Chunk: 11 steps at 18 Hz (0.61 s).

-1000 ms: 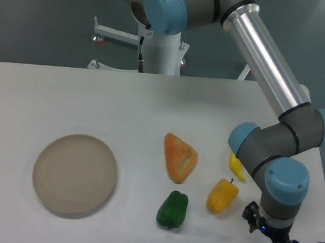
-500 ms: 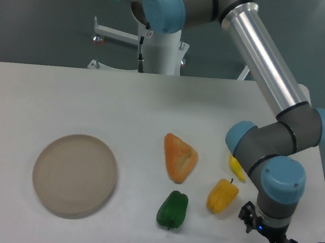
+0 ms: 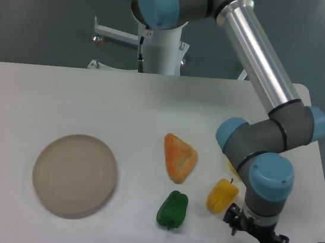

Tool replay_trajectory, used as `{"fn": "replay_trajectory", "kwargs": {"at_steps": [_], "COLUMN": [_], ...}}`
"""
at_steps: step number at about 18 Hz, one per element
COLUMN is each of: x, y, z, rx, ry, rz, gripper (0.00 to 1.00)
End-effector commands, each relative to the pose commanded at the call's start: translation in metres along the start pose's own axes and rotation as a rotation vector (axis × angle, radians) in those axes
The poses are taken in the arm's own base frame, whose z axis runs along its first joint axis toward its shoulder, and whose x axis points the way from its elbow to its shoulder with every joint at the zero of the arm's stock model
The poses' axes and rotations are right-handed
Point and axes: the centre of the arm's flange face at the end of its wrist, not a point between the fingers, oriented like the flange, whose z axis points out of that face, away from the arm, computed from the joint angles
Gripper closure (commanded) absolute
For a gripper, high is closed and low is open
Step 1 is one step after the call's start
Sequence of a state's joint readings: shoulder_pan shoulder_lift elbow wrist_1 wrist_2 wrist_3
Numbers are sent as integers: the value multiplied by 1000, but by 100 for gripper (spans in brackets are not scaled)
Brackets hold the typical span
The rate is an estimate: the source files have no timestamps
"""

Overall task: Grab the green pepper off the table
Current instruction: 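Move the open gripper over the green bell pepper and lower it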

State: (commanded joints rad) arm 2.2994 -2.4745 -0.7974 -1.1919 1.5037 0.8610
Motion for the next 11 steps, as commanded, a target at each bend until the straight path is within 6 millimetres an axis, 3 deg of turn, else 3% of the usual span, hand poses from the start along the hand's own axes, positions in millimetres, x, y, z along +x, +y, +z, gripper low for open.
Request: {"fn": "replay_trajectory", "kwargs": {"at_steps": [3, 7, 11], "x": [13, 39, 59], "y": [9, 27, 20], "z": [-19, -28, -23], "rx": [69, 76, 77], "ry": [90, 172, 215], "rz": [-109, -208, -269], "gripper": [0, 0, 0]}}
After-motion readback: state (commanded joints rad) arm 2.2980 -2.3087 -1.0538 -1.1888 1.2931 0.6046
